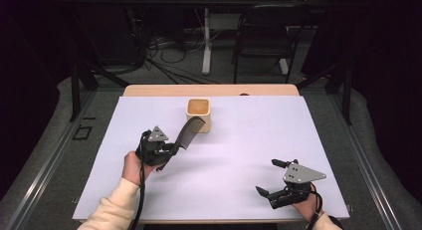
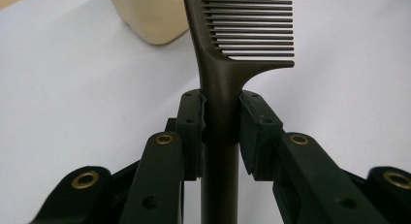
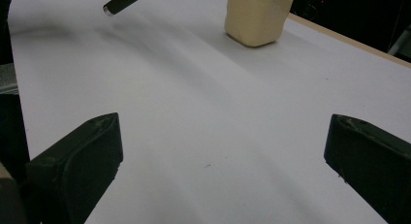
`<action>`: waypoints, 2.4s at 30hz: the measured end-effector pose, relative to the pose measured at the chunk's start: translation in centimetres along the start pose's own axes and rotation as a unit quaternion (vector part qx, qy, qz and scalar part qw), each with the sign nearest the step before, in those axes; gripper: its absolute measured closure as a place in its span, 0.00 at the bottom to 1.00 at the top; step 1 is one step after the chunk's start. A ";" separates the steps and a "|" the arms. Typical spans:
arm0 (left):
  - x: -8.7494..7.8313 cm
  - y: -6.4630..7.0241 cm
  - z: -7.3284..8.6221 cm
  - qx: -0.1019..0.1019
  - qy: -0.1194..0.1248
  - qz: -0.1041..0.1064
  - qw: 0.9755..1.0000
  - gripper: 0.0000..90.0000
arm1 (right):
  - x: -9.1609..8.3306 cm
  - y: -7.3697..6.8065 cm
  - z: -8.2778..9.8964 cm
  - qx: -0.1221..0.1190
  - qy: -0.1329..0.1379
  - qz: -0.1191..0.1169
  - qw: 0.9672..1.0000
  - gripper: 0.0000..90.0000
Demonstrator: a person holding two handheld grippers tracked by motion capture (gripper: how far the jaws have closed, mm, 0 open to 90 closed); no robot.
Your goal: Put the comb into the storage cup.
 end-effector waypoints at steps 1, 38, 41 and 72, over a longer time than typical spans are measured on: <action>0.0 -0.1 0.0 0.000 0.001 -0.001 1.000 0.80 | 0.0 0.0 0.0 0.000 0.000 0.000 1.000 0.00; 0.2 -2.3 -0.7 -0.027 0.054 -0.033 0.998 0.80 | 0.1 0.0 0.1 0.003 -0.003 -0.001 1.000 0.00; 0.2 -2.5 -0.8 -0.028 0.058 -0.035 0.997 0.80 | 0.1 0.0 0.1 0.003 -0.003 -0.001 1.000 0.00; 0.8 -4.0 -2.1 -0.043 0.088 -0.049 0.994 0.80 | 0.2 0.1 0.2 0.005 -0.007 0.000 1.000 0.00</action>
Point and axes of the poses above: each handheld gripper's, and its own axes: x roughly forward along the jaws, z roughly out of its underside, y roughly to its right, the point moved 8 cm from there along x, roughly forward along the jaws, and after that the axes turned 4 degrees about x, right-handed, at the moved point
